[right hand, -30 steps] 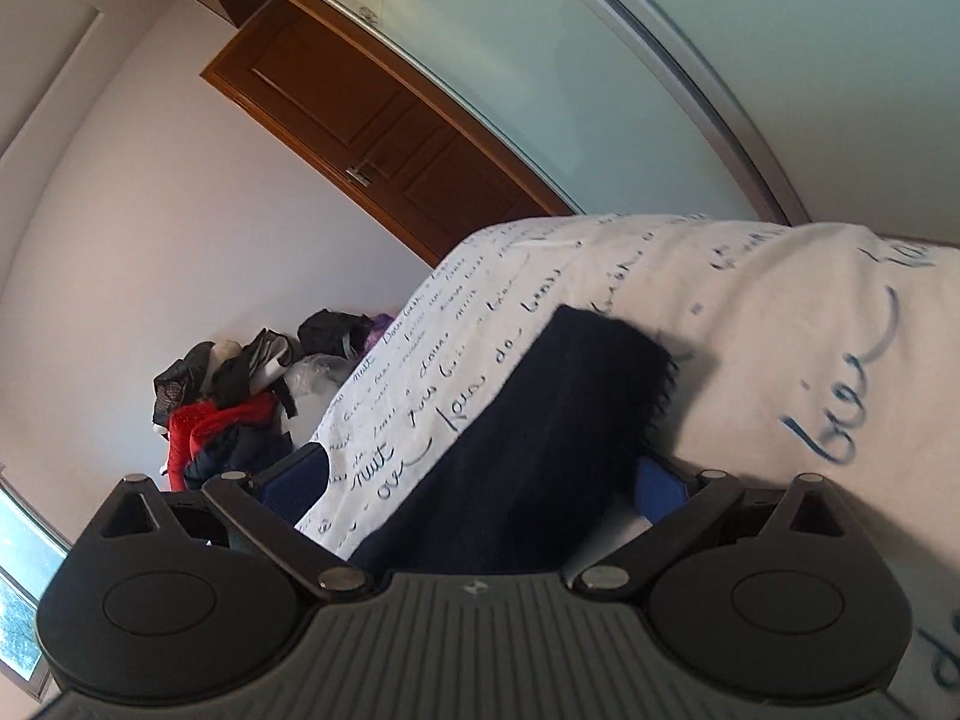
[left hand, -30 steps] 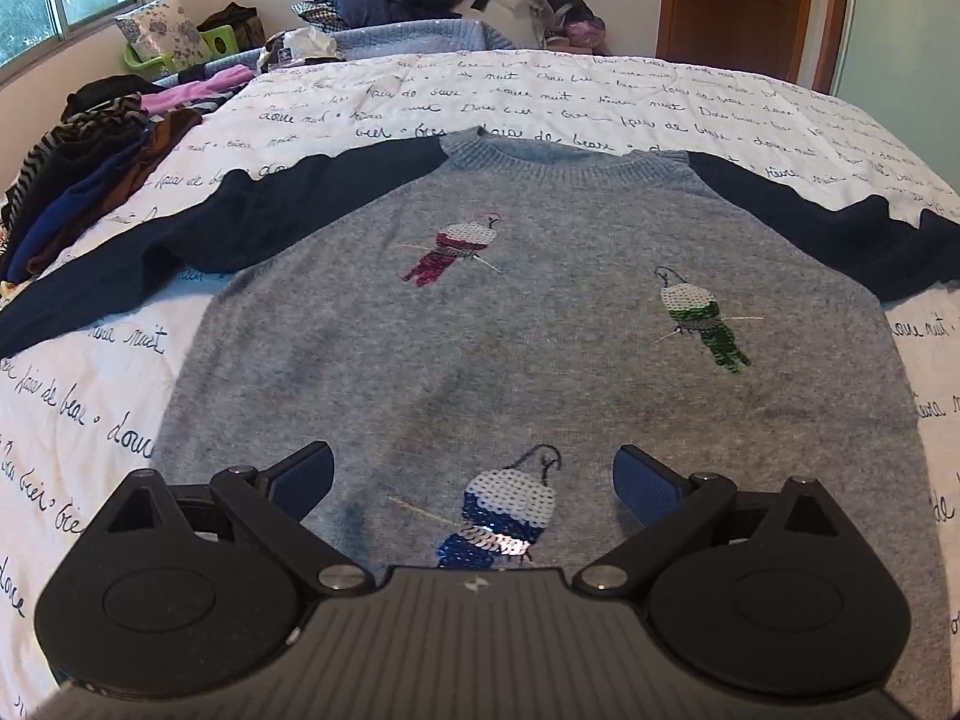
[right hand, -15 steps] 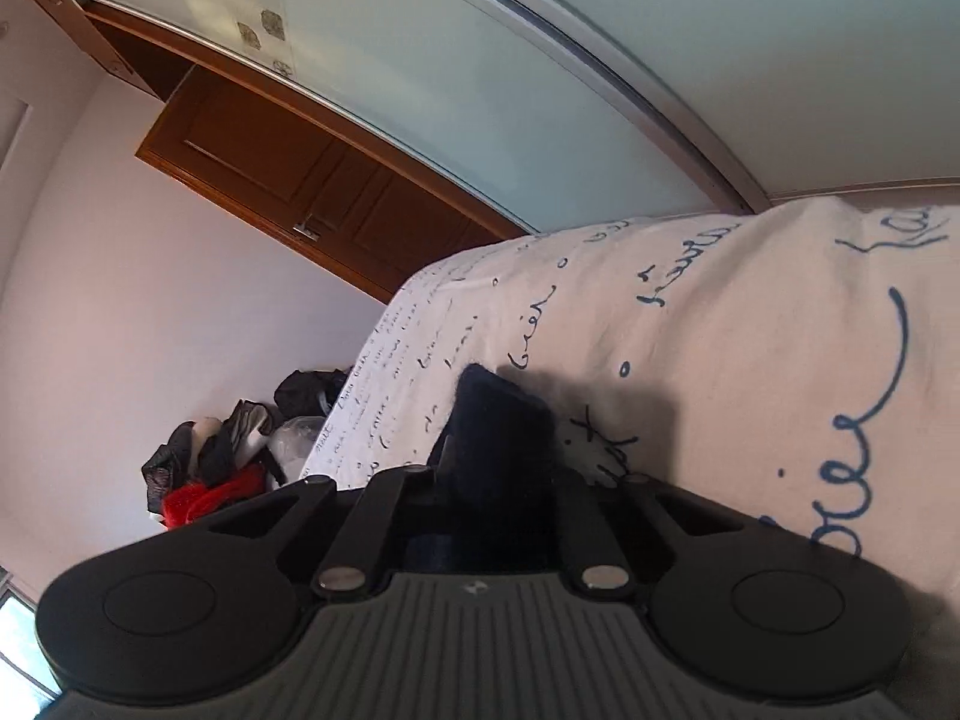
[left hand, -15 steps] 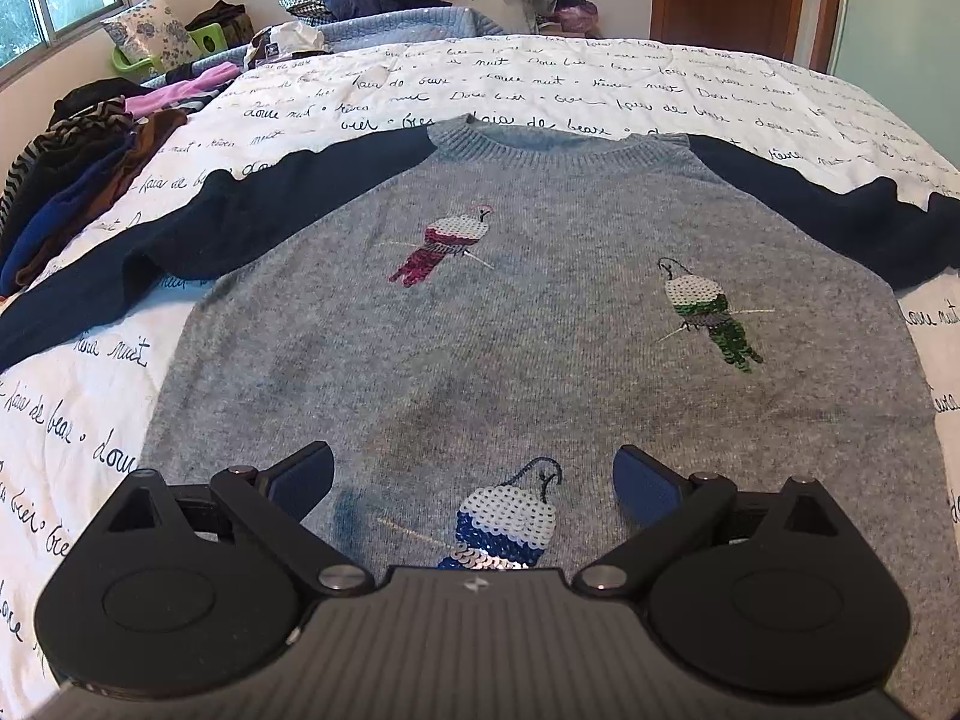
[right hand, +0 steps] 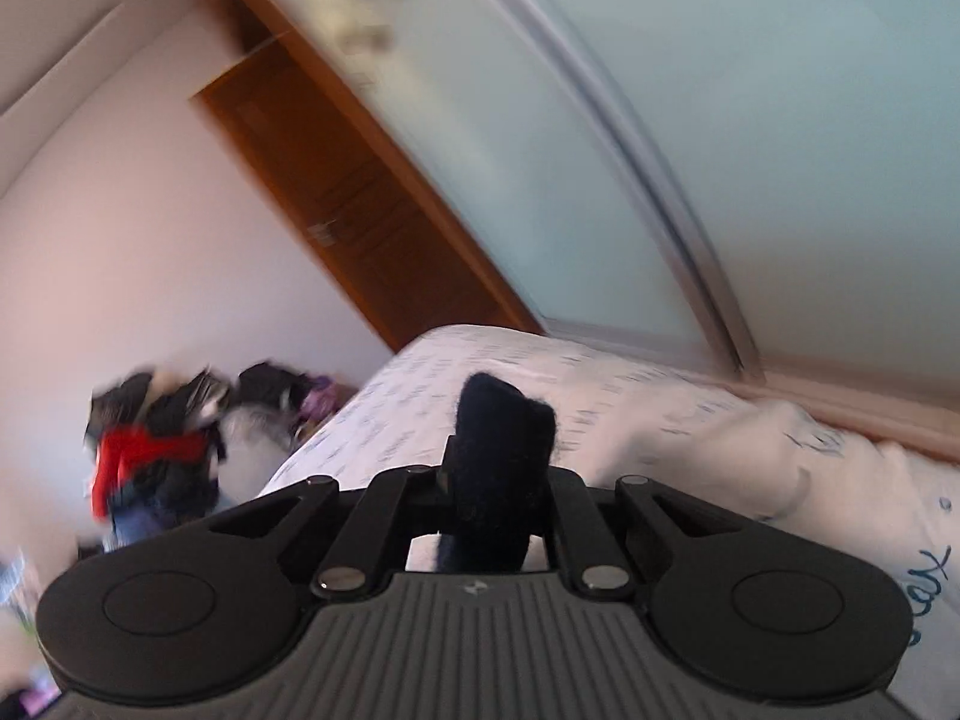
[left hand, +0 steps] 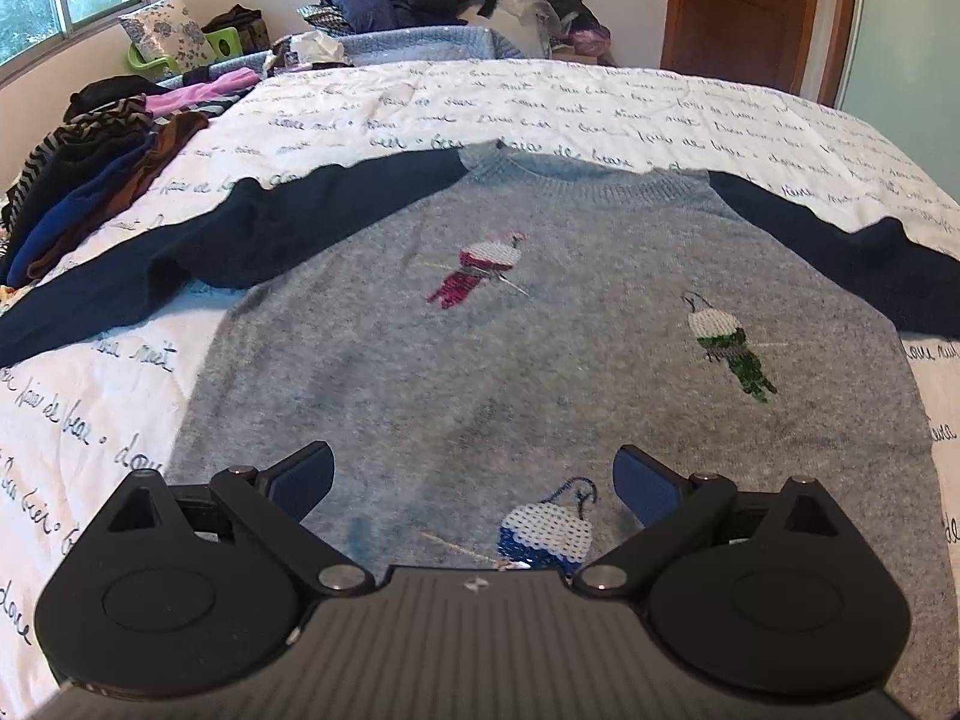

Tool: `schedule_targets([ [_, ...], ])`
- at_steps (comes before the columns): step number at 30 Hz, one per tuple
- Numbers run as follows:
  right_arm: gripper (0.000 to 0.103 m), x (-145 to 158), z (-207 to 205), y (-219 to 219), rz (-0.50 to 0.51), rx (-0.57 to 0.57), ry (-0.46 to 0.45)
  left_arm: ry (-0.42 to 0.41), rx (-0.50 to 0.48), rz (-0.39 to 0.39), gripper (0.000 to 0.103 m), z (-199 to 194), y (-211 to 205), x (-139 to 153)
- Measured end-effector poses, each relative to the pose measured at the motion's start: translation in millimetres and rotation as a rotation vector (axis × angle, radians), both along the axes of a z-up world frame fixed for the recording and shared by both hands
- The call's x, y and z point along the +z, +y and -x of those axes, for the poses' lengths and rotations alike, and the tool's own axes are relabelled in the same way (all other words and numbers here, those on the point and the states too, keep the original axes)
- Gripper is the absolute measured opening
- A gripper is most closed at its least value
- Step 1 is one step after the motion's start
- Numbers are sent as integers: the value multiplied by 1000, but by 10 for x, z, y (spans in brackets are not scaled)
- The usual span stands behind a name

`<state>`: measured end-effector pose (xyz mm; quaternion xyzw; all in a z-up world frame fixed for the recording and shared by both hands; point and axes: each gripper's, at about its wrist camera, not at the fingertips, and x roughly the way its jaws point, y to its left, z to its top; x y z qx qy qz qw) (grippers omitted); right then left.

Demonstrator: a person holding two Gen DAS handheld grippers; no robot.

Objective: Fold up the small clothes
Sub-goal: 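Lay the held navy sleeve across the sweater chest with the right gripper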

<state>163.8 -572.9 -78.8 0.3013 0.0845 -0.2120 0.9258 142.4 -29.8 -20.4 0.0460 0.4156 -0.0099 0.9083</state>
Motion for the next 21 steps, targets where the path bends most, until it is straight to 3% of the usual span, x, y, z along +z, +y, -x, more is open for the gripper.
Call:
schedule_targets([
  [7,8,561,-209,1185,381,241,-18,0,44,42,99,27,219,45],
  [16,8,840,-524,2597,595,478,8,-6,76,69,99,120,490,66],
  [21,8,811,-671,3393,678,612,37,-13,128,85,99,128,732,102],
])
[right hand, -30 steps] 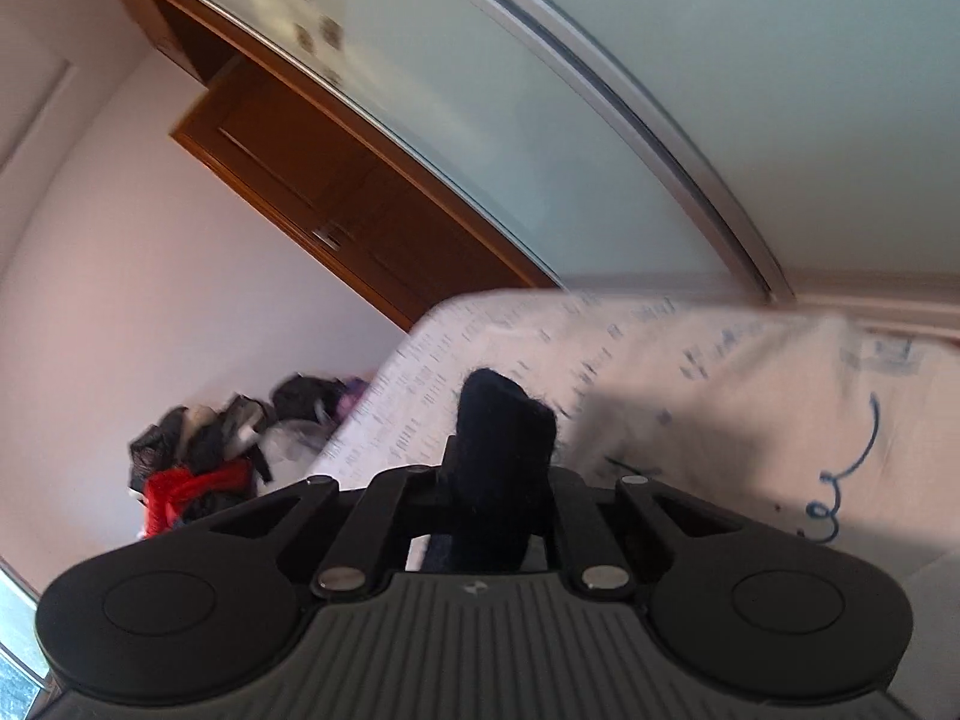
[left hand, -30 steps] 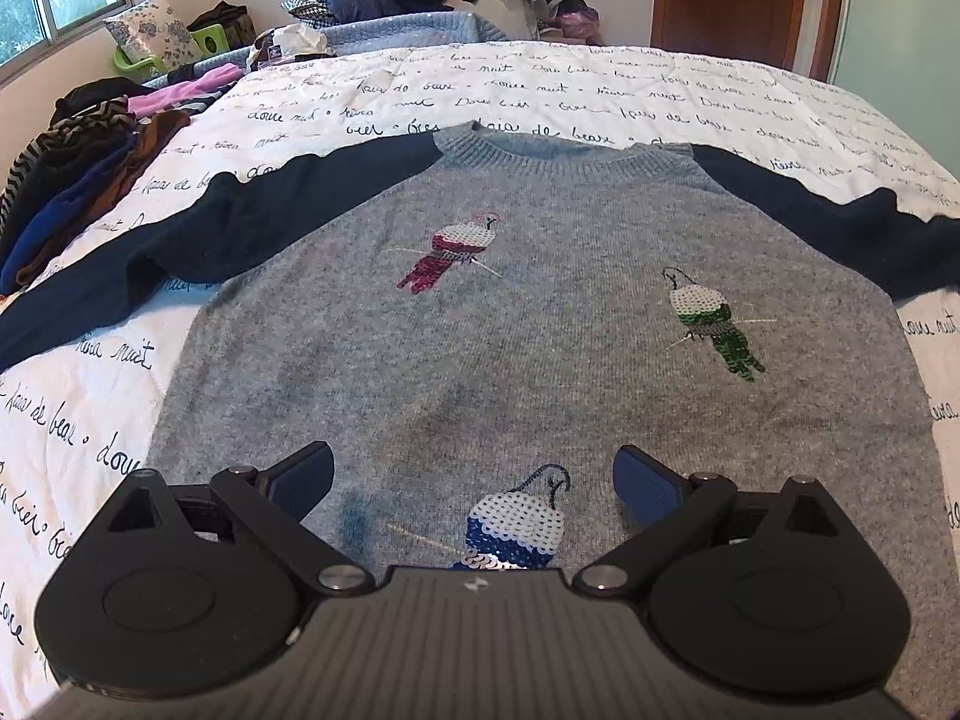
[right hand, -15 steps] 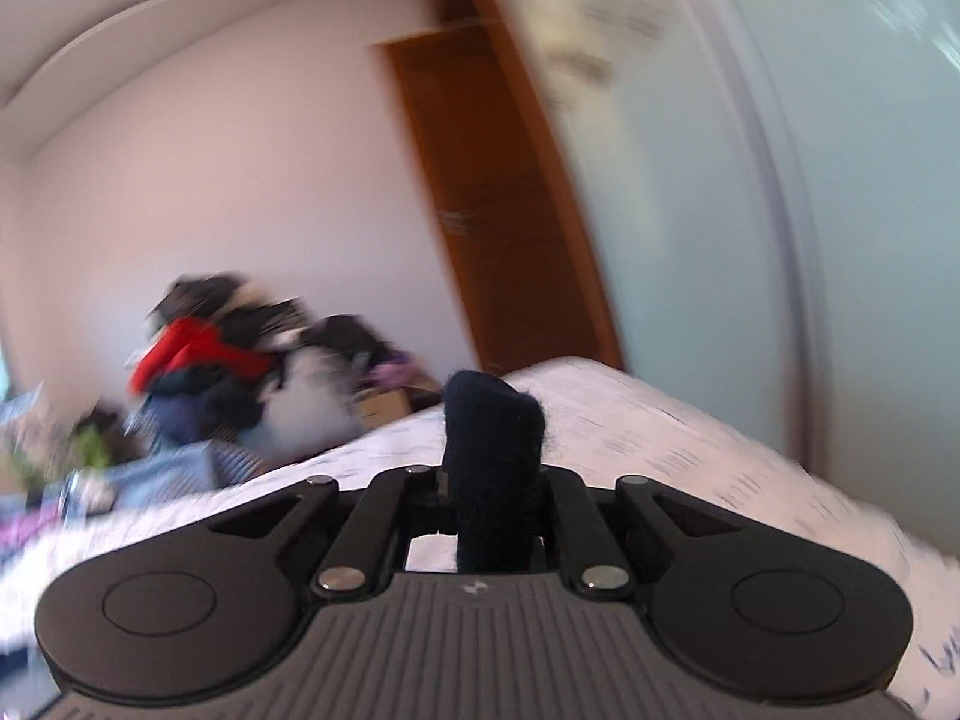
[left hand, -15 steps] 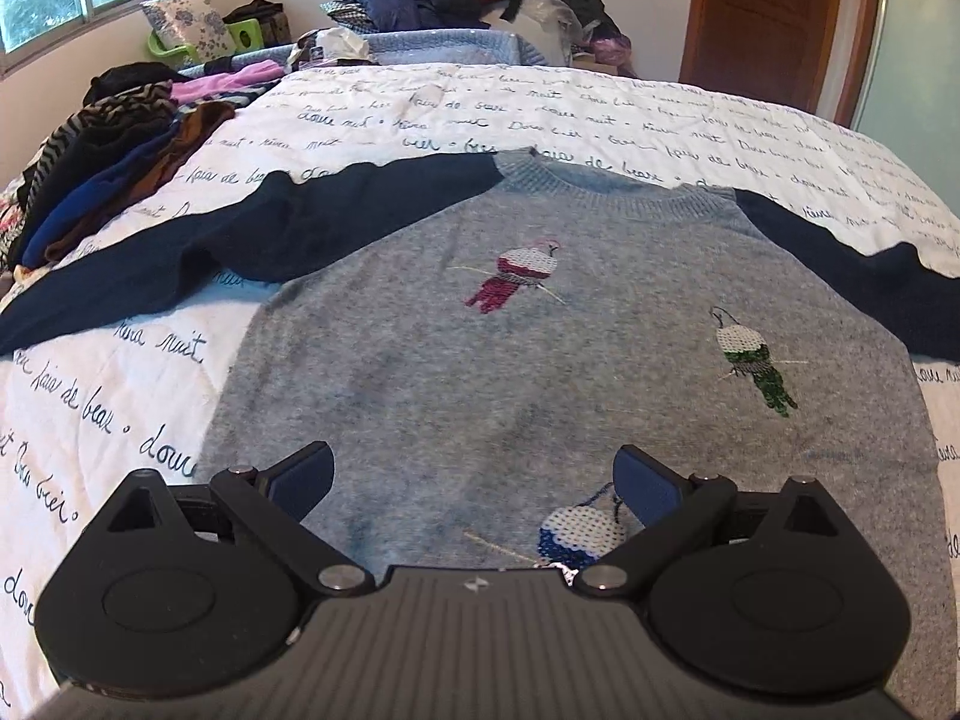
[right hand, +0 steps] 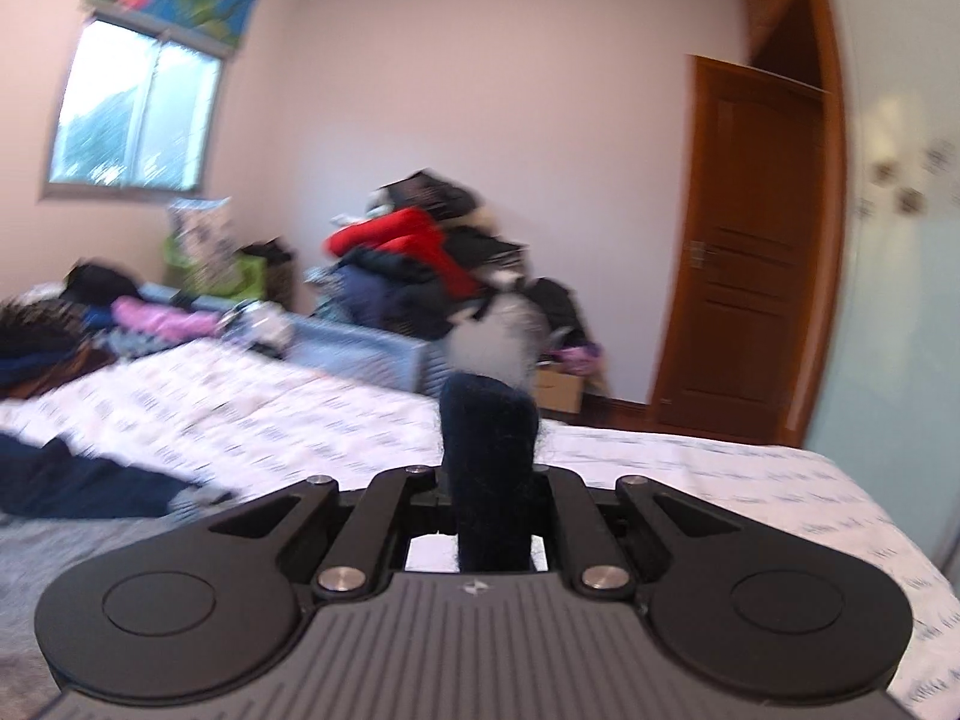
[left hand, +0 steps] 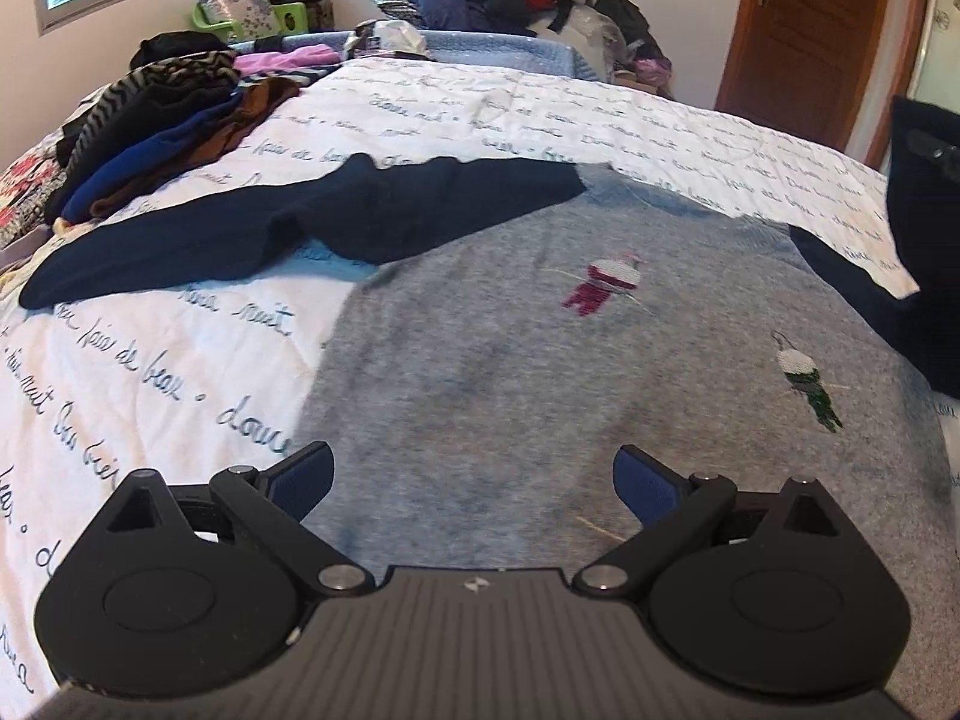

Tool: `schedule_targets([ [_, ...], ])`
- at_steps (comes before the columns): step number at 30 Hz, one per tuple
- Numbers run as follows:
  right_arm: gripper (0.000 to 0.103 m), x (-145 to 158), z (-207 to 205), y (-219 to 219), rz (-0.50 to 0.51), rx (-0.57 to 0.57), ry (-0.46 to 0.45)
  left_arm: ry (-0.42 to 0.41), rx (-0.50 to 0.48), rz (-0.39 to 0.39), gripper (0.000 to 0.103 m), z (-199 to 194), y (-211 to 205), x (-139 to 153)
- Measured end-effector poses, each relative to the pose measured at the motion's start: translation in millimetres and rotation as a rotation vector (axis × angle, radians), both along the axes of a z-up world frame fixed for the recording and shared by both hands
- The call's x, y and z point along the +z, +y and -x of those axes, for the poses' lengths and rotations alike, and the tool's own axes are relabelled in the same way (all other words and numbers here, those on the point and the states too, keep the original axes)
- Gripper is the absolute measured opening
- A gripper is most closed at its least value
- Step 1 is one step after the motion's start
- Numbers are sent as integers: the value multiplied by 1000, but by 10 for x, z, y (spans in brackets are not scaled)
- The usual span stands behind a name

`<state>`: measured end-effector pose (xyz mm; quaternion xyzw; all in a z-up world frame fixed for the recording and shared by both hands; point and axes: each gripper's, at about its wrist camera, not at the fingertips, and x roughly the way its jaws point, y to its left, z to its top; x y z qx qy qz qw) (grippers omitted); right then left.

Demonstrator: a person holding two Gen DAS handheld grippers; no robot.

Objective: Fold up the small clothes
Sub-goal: 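Lay the held navy sleeve across the sweater chest with the right gripper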

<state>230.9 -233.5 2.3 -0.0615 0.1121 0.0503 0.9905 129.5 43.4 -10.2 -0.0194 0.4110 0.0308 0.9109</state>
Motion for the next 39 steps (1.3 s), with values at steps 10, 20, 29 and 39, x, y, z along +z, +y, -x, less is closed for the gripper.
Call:
schedule_targets([
  [10,8,-354,-198,1325,109,174,119,3,66,50,99,68,402,36],
  [20,8,-626,-437,2291,217,255,166,16,103,74,99,97,618,-8],
  [29,9,-741,-553,2609,225,263,185,28,115,76,99,140,695,-42],
  [39,72,-778,-537,2747,213,320,221,16,150,78,99,141,813,-22],
])
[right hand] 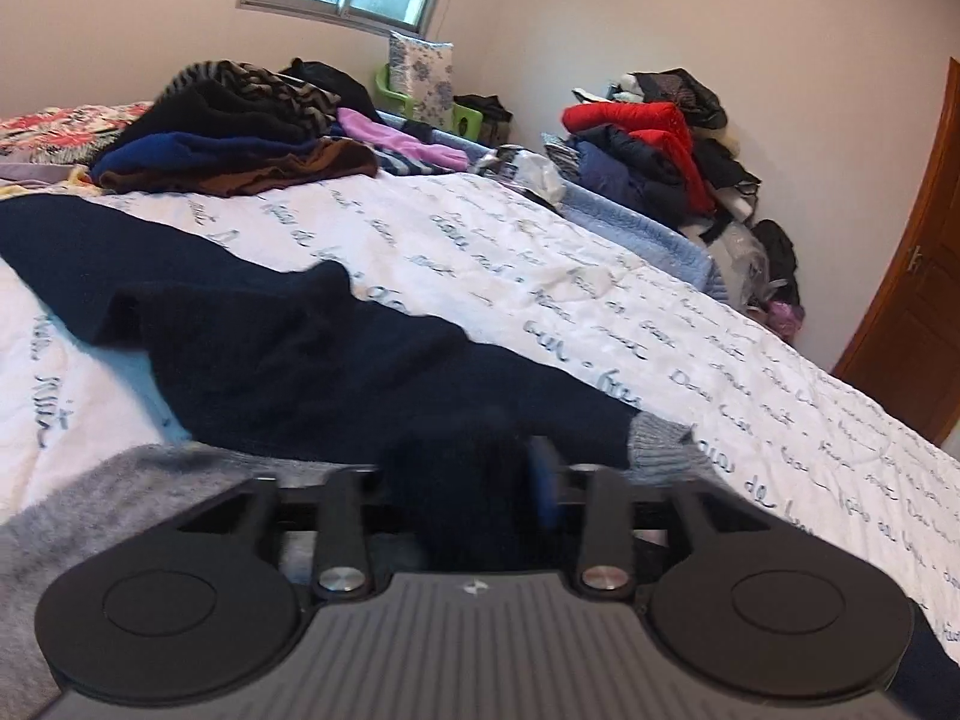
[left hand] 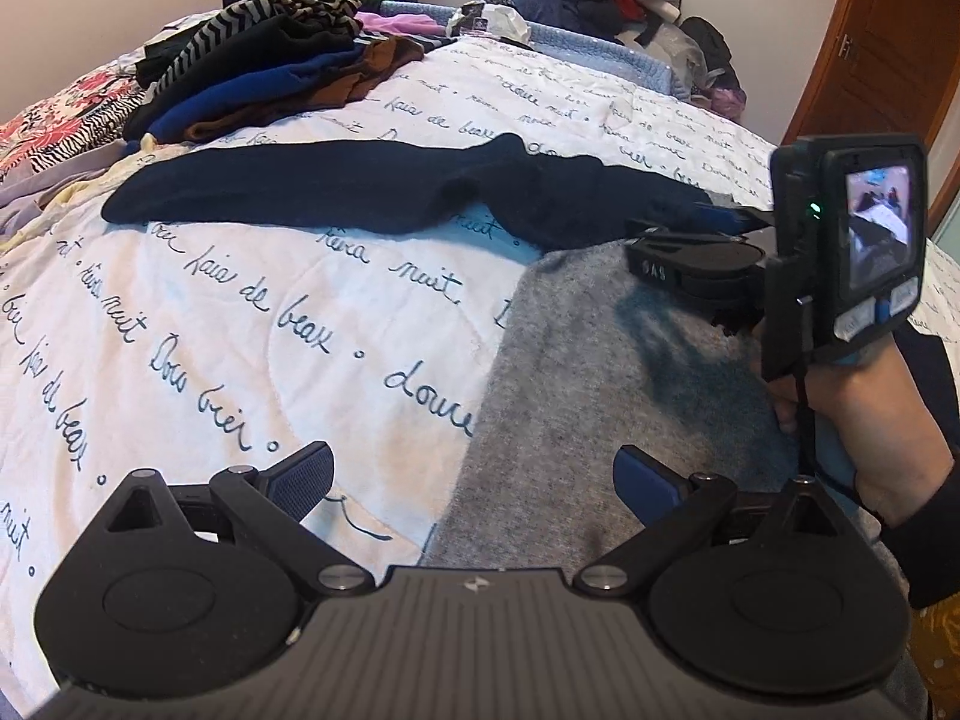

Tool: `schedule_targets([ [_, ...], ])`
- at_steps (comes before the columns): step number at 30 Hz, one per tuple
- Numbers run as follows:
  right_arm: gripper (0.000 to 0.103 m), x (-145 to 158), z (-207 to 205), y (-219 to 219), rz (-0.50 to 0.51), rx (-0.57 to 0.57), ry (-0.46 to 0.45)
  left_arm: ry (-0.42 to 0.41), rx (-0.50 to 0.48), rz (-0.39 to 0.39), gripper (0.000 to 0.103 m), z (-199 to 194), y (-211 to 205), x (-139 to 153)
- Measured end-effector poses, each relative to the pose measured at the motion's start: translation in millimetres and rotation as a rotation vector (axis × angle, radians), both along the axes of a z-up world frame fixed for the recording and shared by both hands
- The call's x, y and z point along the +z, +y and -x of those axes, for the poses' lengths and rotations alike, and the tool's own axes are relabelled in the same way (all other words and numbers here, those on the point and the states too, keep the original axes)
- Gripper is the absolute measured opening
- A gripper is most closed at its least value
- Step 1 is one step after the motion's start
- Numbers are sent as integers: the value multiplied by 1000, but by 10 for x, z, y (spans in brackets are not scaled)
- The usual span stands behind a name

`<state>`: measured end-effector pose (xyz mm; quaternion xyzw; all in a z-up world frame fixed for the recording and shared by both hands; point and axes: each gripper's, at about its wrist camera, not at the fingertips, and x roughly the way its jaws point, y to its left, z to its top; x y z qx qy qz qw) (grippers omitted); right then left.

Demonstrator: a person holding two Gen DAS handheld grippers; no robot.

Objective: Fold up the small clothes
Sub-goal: 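Lay the held navy sleeve across the sweater chest with the right gripper, then grasp the cuff of the other navy sleeve with the left gripper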

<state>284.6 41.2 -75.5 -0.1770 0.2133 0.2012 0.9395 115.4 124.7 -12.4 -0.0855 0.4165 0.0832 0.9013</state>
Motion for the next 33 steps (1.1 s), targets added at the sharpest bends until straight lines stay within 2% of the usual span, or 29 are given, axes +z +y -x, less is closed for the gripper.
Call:
schedule_targets([
  [1,75,19,59,18,-7,23,-21,0,8,-2,99,-6,24,5],
  [4,75,149,269,-13,-34,88,-79,-7,32,-7,99,-4,116,32],
  [6,75,245,365,-119,-71,103,-75,-15,52,-19,99,1,187,43],
  [8,76,292,342,-256,-142,114,16,-12,74,-22,99,-13,252,34],
  [10,80,237,198,-337,-200,139,187,-5,96,-3,99,-38,311,14],
  [12,81,109,51,-353,-214,151,350,-2,105,10,99,-67,329,1],
  [14,81,116,104,-392,-218,115,308,-6,95,-4,99,-94,330,4],
  [18,81,436,378,-568,-292,76,226,-24,129,-70,99,-174,459,23],
  [20,85,595,553,-671,-323,20,219,-25,169,-97,99,-242,607,32],
  [21,91,649,638,-725,-339,-3,230,-34,194,-103,99,-273,707,44],
  [23,94,724,801,-828,-361,-2,265,-51,234,-106,99,-333,899,60],
  [25,94,779,945,-921,-364,10,298,-45,273,-79,99,-414,1124,67],
  [28,94,797,1196,-1021,-374,24,294,-71,335,-7,99,-506,1473,96],
  [31,94,790,1394,-1134,-410,10,280,-149,425,99,99,-551,1850,131],
  [33,94,777,1490,-1181,-407,-16,261,-176,485,201,99,-595,2095,99],
])
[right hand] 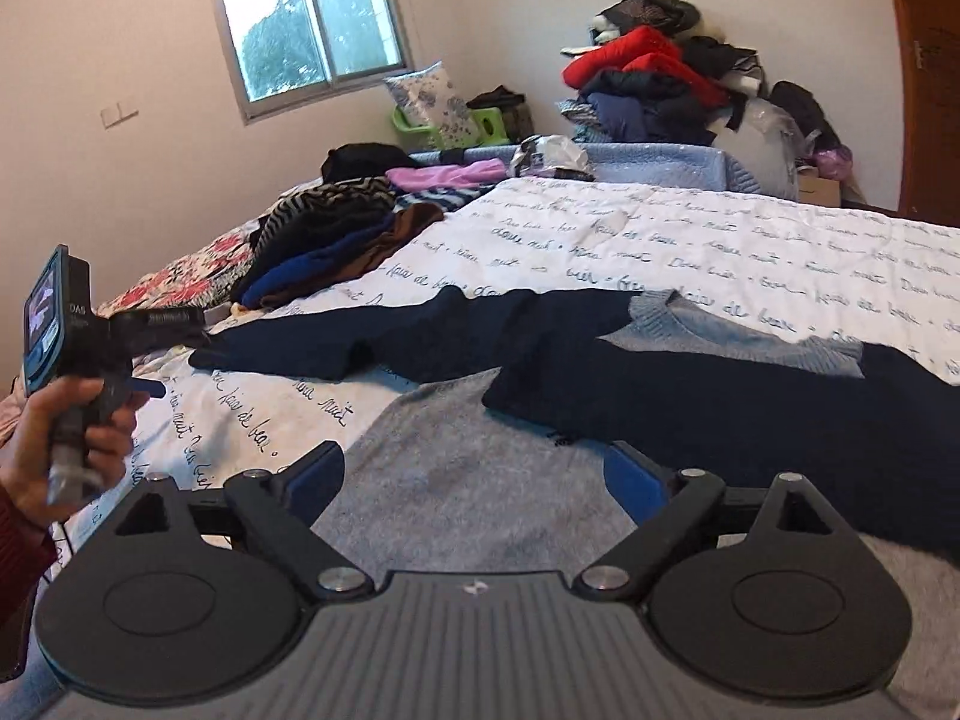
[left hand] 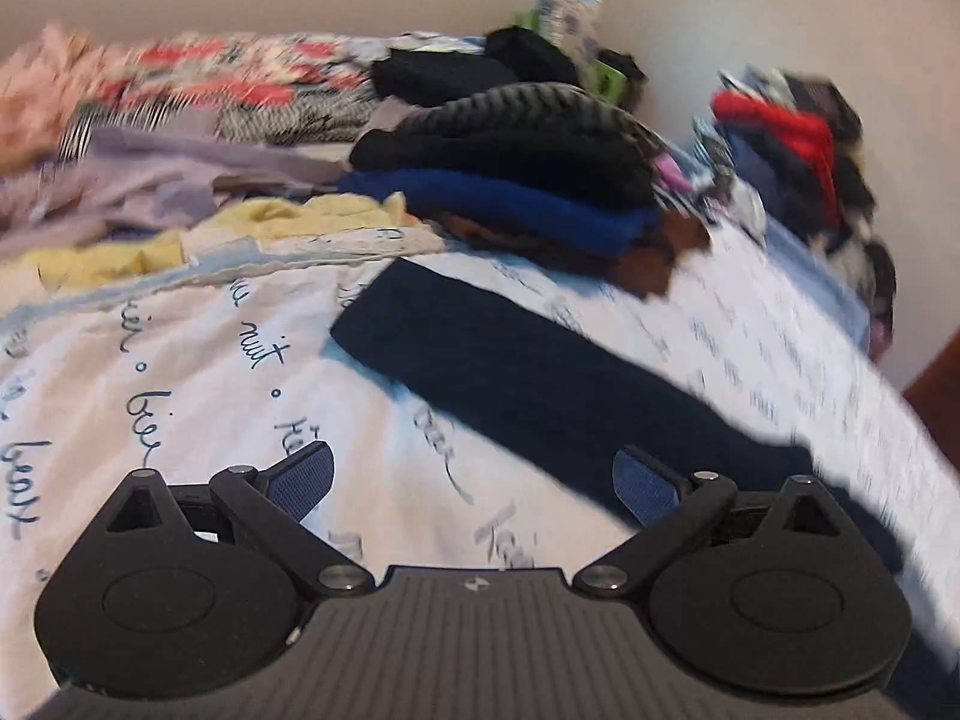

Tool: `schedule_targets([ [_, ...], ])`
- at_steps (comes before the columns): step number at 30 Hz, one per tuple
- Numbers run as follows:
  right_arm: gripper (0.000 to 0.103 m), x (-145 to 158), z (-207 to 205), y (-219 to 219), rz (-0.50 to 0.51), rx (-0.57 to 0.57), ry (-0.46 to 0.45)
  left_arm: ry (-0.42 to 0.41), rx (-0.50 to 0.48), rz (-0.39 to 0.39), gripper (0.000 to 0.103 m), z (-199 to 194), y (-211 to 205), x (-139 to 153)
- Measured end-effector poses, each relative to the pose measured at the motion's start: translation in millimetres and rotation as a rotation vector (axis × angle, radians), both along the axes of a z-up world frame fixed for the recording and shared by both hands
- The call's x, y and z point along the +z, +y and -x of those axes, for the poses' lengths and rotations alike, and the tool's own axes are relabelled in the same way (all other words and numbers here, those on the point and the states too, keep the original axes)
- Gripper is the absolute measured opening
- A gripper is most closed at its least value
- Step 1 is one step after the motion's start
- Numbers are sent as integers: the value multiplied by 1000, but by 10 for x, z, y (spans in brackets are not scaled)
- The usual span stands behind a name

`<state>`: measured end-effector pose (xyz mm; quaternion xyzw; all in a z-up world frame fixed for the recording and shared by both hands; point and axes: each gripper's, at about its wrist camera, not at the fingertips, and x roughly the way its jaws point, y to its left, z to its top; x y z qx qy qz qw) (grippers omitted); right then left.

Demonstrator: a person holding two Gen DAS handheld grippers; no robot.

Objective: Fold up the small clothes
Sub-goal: 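Grasp the cuff of the other navy sleeve with the left gripper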

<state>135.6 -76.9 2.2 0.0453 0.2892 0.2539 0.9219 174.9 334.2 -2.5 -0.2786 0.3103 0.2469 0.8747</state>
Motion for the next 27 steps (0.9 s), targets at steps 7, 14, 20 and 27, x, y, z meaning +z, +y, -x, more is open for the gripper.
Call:
schedule_targets([
  [7,94,-28,216,-230,9,-84,-24,-213,103,470,95,-94,651,-507],
  [14,94,-58,198,-490,-30,-205,-1,-400,131,562,95,-194,802,-633],
  [20,94,-127,201,-579,-25,-254,12,-426,173,577,66,-379,932,-653],
  [27,94,-168,267,-643,24,-271,0,-364,209,526,8,-415,928,-697],
])
